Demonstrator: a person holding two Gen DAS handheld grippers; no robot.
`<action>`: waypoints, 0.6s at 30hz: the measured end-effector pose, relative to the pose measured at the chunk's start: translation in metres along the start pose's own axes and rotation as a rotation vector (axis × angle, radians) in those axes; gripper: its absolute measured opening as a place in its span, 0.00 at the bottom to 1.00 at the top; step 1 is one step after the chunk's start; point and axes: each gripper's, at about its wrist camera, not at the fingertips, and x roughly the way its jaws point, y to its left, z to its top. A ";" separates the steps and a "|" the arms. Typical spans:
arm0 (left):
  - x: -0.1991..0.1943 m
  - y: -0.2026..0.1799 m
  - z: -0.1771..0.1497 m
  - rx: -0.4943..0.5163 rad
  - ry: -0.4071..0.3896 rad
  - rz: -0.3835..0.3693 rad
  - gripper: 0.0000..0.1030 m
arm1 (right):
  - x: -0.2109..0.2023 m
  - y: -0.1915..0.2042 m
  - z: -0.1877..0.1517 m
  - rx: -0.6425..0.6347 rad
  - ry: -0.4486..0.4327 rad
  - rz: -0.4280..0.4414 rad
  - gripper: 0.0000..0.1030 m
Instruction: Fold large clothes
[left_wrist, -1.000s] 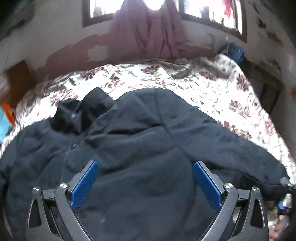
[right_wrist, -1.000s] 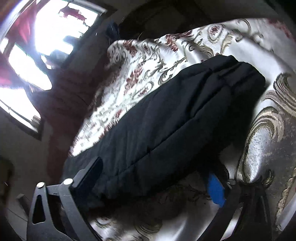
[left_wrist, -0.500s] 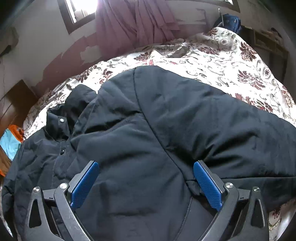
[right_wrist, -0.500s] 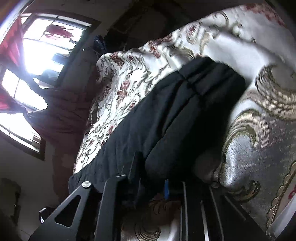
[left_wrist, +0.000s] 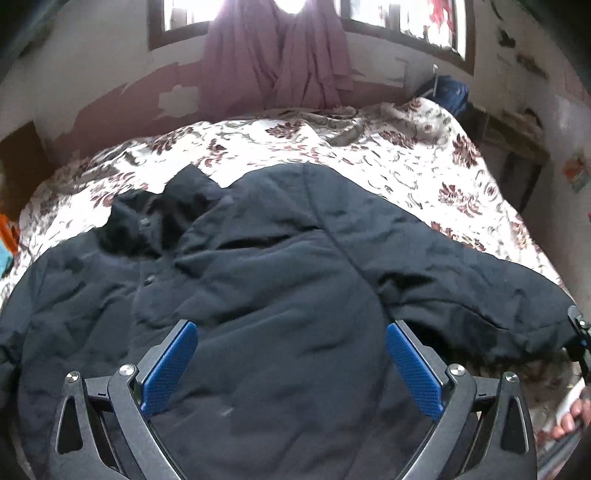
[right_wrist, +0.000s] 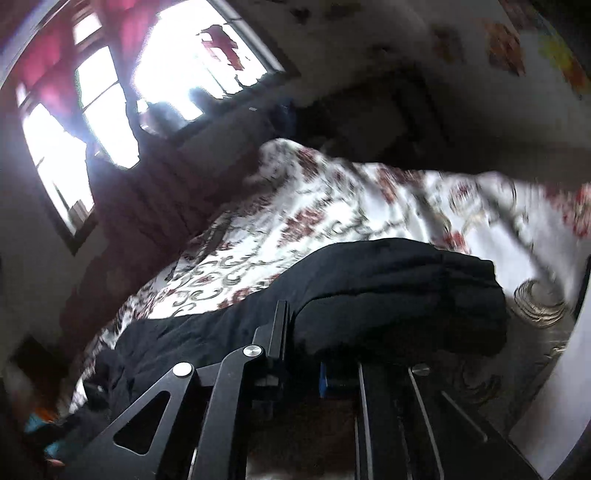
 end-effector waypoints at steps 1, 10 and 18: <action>-0.009 0.012 -0.005 -0.022 -0.009 -0.011 1.00 | -0.007 0.011 0.000 -0.039 -0.012 0.005 0.11; -0.072 0.148 -0.084 -0.157 -0.003 0.000 1.00 | -0.080 0.144 -0.004 -0.479 -0.119 0.119 0.09; -0.111 0.257 -0.119 -0.292 0.001 -0.003 1.00 | -0.124 0.296 -0.084 -0.995 -0.094 0.273 0.09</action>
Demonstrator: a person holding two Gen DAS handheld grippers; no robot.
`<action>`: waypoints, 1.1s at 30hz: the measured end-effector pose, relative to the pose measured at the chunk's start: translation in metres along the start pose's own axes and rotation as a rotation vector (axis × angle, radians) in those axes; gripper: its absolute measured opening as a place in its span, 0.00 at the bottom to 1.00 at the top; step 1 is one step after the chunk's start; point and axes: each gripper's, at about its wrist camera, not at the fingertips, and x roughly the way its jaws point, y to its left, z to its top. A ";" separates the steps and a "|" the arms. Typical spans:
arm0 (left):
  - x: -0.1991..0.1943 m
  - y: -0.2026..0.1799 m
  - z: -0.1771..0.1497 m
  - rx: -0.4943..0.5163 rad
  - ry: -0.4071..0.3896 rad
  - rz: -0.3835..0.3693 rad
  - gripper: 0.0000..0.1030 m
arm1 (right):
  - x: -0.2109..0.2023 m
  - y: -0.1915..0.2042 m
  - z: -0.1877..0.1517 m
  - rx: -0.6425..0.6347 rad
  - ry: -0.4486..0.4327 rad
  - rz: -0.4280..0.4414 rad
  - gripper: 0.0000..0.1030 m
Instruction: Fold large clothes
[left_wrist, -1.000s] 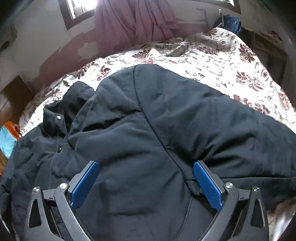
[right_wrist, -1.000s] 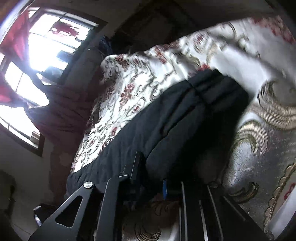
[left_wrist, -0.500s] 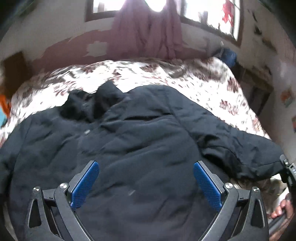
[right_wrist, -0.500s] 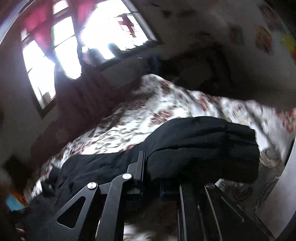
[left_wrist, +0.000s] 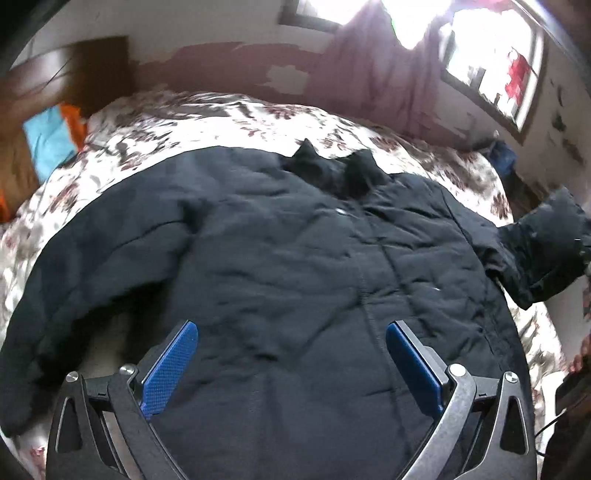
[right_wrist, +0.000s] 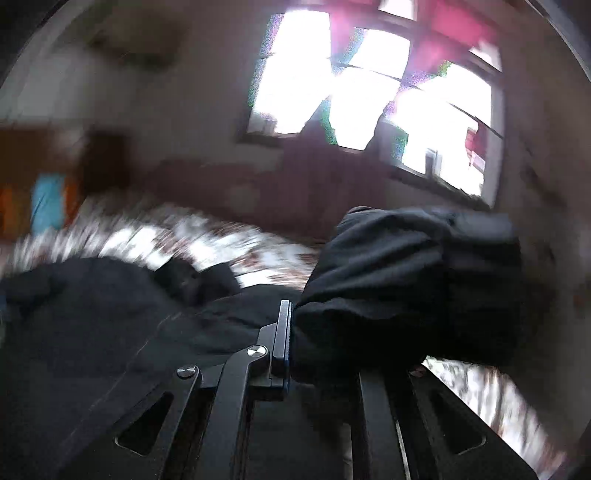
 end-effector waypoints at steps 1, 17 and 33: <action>-0.005 0.014 -0.001 -0.020 -0.004 -0.004 1.00 | 0.002 0.024 0.004 -0.058 0.020 0.043 0.09; -0.029 0.102 -0.042 -0.113 0.004 -0.088 1.00 | -0.036 0.110 -0.077 -0.086 0.384 0.463 0.66; 0.070 0.027 -0.048 -0.330 0.214 -0.226 0.74 | -0.096 0.020 -0.175 0.354 0.355 0.378 0.74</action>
